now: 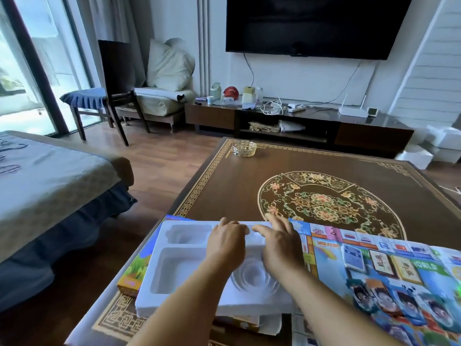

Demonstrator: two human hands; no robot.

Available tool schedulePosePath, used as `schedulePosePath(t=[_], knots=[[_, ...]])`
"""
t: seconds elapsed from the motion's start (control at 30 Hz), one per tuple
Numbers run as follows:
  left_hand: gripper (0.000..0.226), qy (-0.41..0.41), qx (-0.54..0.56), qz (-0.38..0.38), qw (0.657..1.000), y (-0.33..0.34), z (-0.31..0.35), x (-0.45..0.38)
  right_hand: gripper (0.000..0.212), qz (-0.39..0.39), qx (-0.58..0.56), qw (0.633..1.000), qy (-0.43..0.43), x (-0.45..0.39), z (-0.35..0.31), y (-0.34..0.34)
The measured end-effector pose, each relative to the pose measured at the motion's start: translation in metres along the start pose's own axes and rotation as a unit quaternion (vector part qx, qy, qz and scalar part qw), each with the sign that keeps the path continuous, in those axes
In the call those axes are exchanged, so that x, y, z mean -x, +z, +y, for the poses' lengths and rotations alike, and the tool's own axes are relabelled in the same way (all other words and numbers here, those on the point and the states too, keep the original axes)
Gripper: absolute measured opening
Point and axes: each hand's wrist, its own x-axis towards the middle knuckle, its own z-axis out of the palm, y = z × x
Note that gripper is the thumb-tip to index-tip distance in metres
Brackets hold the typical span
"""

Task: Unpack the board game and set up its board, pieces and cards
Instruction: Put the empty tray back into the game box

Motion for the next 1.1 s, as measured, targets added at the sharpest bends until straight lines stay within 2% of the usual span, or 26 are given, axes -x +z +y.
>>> schedulePosePath(t=[0.07,0.13,0.27,0.37,0.53,0.57,0.67,0.73,0.77,0.87,0.97,1.03,1.1], knots=[[0.039,0.014,-0.013,-0.026,0.999,0.004,-0.003,-0.009,0.05,-0.02,0.028,0.999,-0.017,-0.013,0.006,0.005],[0.035,0.029,0.004,-0.016,0.999,0.003,-0.007,-0.017,0.031,-0.003,0.038,0.999,-0.023,-0.023,0.011,0.004],[0.027,0.033,0.078,0.062,0.995,-0.018,-0.015,-0.012,0.01,0.145,-0.032,0.989,-0.015,-0.023,0.003,-0.001],[0.024,0.012,0.081,0.113,0.99,-0.032,-0.035,0.008,0.005,0.18,-0.091,0.975,-0.088,-0.017,-0.022,0.0],[0.025,0.08,-0.02,0.103,0.991,-0.048,-0.09,0.055,0.012,0.145,-0.133,0.958,-0.206,0.005,-0.052,0.028],[0.026,0.095,-0.046,0.082,0.991,-0.05,-0.1,0.066,0.013,0.121,-0.116,0.96,-0.223,0.015,-0.058,0.034],[0.031,0.092,-0.112,-0.047,0.988,-0.054,-0.112,0.083,0.024,0.027,-0.089,0.966,-0.242,0.032,-0.061,0.046],[0.049,0.058,-0.11,-0.094,0.988,-0.058,-0.115,0.09,0.035,0.021,-0.114,0.973,-0.199,0.04,-0.061,0.043],[0.055,0.029,-0.084,-0.087,0.992,-0.059,-0.113,0.09,0.041,0.035,-0.132,0.979,-0.153,0.041,-0.06,0.039],[0.047,-0.074,-0.011,-0.018,0.997,-0.06,-0.11,0.099,0.046,0.049,-0.138,0.988,0.044,0.048,-0.054,0.022],[0.062,-0.185,0.011,-0.052,0.981,-0.054,-0.101,0.106,0.059,-0.057,-0.066,0.972,0.22,0.05,-0.037,0.014],[0.064,-0.208,0.035,-0.058,0.976,-0.053,-0.097,0.112,0.061,-0.112,-0.043,0.96,0.253,0.054,-0.035,0.015],[0.063,-0.208,0.074,-0.026,0.975,-0.054,-0.093,0.112,0.062,-0.104,-0.056,0.956,0.268,0.055,-0.033,0.016]])
